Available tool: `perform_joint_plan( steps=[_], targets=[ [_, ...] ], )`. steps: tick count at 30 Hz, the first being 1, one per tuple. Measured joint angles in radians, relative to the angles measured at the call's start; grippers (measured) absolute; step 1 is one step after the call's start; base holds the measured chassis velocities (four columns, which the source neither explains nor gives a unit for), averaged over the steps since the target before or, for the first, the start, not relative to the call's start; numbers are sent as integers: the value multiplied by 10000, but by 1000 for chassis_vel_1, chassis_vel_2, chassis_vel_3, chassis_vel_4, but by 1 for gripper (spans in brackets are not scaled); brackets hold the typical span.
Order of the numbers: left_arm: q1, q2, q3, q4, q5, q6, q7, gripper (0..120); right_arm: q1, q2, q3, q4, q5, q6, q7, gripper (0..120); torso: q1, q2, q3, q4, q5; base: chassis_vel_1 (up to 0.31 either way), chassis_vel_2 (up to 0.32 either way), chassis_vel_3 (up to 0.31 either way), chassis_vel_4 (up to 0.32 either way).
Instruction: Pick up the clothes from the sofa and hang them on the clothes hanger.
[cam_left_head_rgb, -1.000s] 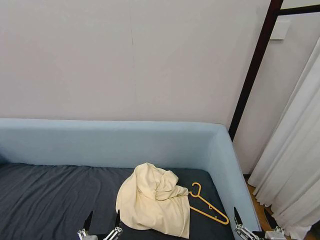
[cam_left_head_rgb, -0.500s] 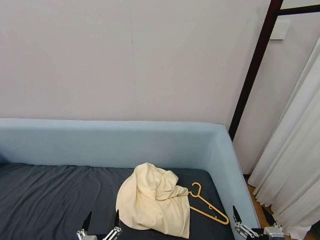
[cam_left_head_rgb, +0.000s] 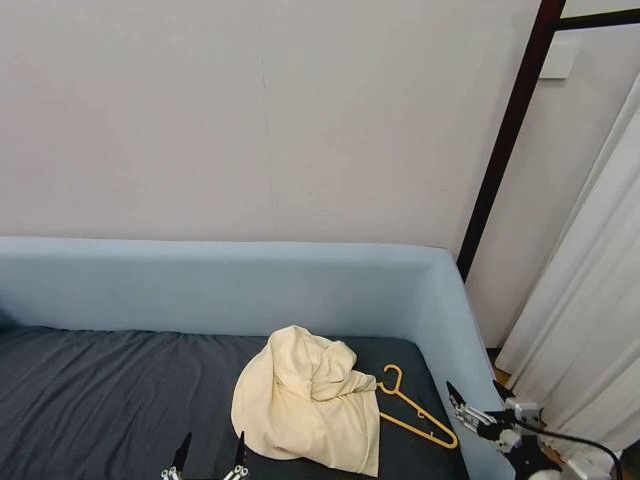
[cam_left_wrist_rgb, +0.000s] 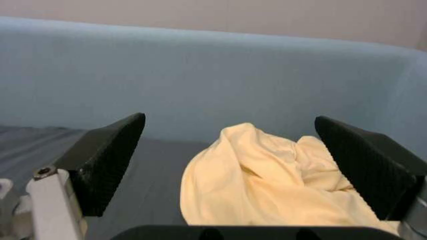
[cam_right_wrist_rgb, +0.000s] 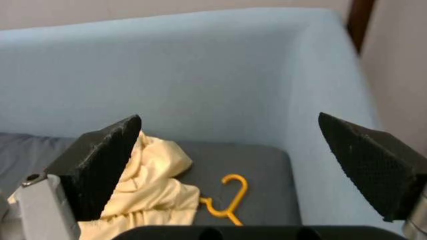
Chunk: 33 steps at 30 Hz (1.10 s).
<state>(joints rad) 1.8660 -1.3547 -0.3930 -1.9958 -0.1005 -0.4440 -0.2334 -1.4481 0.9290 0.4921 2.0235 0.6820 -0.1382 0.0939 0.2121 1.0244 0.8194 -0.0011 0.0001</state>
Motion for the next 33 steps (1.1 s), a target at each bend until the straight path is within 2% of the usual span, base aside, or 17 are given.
perform_joint_plan(
  steps=[1, 2, 4, 5, 10, 11, 12, 14, 16, 19, 20, 25, 26, 29, 33],
  targets=[
    [31, -53, -12, 9, 44, -13, -2, 100, 576, -190, -464, -306, 47, -97, 23, 100, 0, 0, 0, 1, -1, 0, 0, 0, 0],
    [31, -53, -12, 9, 44, -13, -2, 100, 576, -190, -464, -306, 47, -97, 23, 100, 0, 0, 0, 1, -1, 0, 0, 0, 0],
    [75, -176, -31, 17, 189, -30, 1, 100, 1916, -473, -1690, -927, 289, -404, 82, 100, 1, -1, 0, -5, 1, 0, 0, 0, 0],
    [75, -176, -31, 17, 189, -30, 1, 100, 1916, -473, -1690, -927, 289, -404, 82, 100, 1, -1, 0, -5, 1, 0, 0, 0, 0],
    [130, -233, -42, 73, 395, -110, 22, 100, 5131, -700, -4339, -2499, 1429, -1813, 357, 100, 0, -1, 1, -6, 0, 0, 0, 0, 0],
    [130, -233, -42, 73, 395, -110, 22, 100, 5131, -700, -4339, -2499, 1429, -1813, 357, 100, 0, -1, 1, -6, 0, 0, 0, 0, 0],
    [140, -228, -51, 75, 424, -119, 10, 100, 5774, -666, -4913, -2827, 1492, -2088, 433, 100, 1, 0, 1, -9, -1, 0, 0, 0, 0],
    [219, -234, -84, 76, 470, -166, -2, 100, 7146, -277, -6084, -3568, 1737, -2984, 652, 100, 1, -1, 1, -9, -5, 0, 0, 0, 0],
    [257, -258, -102, 75, 487, -188, -17, 100, 7525, -66, -6406, -3842, 1829, -3191, 686, 100, 1, -1, 1, -4, -4, 0, 0, 0, 0],
    [445, -404, -151, 82, 529, -281, -58, 100, 8686, 1111, -7364, -5330, 2124, -3510, 914, 100, 1, -1, 1, -1, -2, 0, 0, 0, 0],
    [445, -404, -151, 82, 529, -281, -58, 100, 8686, 1111, -7364, -5330, 2124, -3510, 914, 100, 1, -1, 1, -1, -2, 0, 0, 0, 0],
    [700, -668, -169, 132, 734, -423, -117, 100, 9572, 2670, -7882, -7577, 1889, -3408, 756, 100, 0, -1, 0, -4, -1, 0, 0, 0, 0],
    [700, -668, -169, 132, 734, -423, -117, 100, 9572, 2670, -7882, -7577, 1889, -3408, 756, 100, 0, -1, 0, -4, -1, 0, 0, 0, 0],
    [805, -833, -177, 146, 880, -493, -156, 100, 9815, 3530, -7912, -8896, 1486, -3086, 437, 100, 1, 0, -1, -5, -4, 0, 0, 0, 0],
    [945, -947, -210, 147, 940, -571, -161, 100, 9857, 4031, -8120, -9672, 1079, -2712, 142, 100, 1, -1, 0, -5, -4, 0, 0, 0, 0]
  ],
)
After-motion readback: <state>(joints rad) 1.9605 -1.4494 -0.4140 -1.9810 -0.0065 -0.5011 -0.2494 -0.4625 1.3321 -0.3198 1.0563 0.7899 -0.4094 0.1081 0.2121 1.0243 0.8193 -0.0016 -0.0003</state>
